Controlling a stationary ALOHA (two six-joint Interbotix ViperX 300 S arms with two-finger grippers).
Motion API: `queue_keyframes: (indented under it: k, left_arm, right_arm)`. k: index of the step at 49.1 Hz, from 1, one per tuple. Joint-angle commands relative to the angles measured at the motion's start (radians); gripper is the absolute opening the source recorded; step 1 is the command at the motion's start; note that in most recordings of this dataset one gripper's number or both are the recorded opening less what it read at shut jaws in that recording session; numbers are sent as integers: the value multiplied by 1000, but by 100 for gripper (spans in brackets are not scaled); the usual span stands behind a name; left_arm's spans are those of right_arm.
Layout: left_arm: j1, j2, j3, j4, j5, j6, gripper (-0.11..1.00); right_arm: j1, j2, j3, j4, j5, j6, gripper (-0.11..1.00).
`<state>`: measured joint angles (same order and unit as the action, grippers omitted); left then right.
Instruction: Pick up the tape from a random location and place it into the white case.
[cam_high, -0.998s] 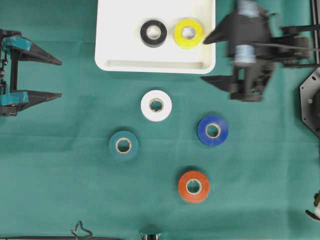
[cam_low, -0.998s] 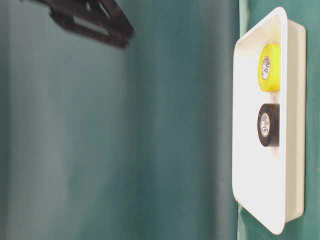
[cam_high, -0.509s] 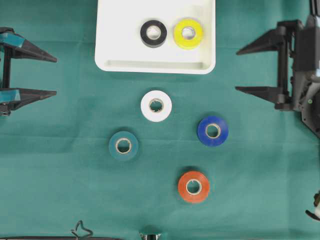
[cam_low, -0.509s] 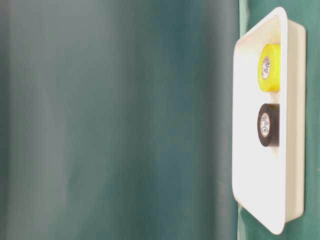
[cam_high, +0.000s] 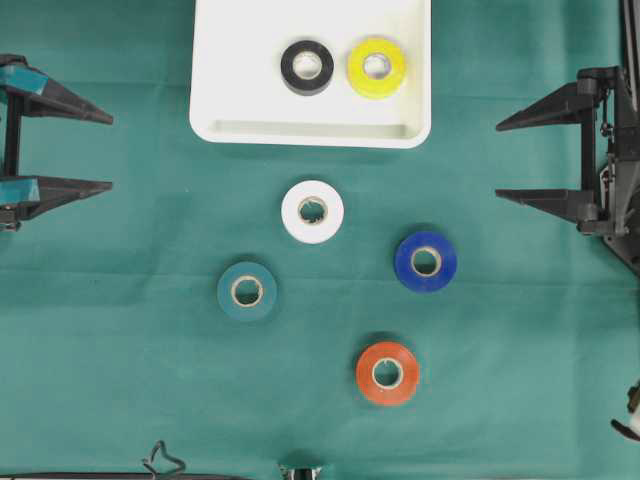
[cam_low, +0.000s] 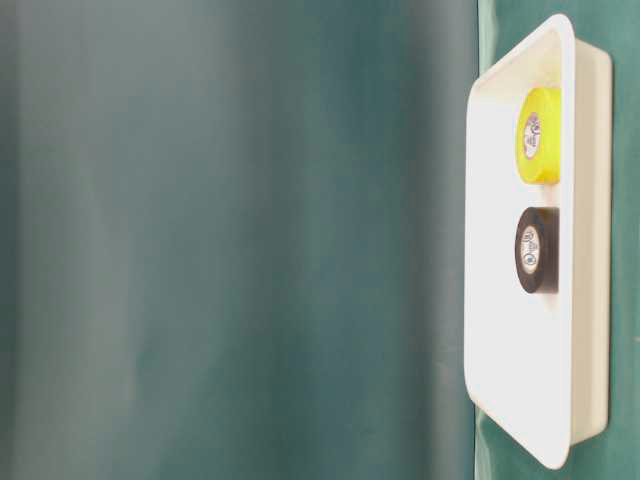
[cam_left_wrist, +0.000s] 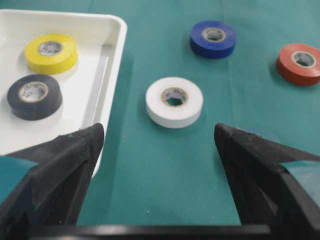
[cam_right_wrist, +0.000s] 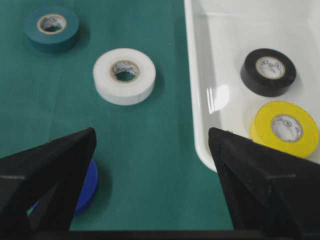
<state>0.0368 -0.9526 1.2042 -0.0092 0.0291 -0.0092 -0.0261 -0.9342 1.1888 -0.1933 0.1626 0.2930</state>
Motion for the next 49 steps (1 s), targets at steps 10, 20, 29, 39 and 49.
queue_keyframes:
  k: [10, 20, 29, 39, 49]
  left_arm:
    - [2, 6, -23, 0, -5, -2, 97]
    - [-35, 3, -25, 0, -5, -3, 97]
    - [-138, 3, -26, 0, -3, -3, 97]
    - [-221, 3, -26, 0, -9, -5, 97]
    - [-221, 17, -28, 0, -41, -5, 97]
  right_arm:
    - [-3, 5, -12, -2, -11, 2, 91]
    - [-3, 0, -15, 0, -9, 2, 91]
    - [-3, 0, -18, 0, -9, 2, 91]
    - [-3, 0, -20, 0, -9, 2, 91]
    - [-3, 0, -21, -2, -9, 2, 91]
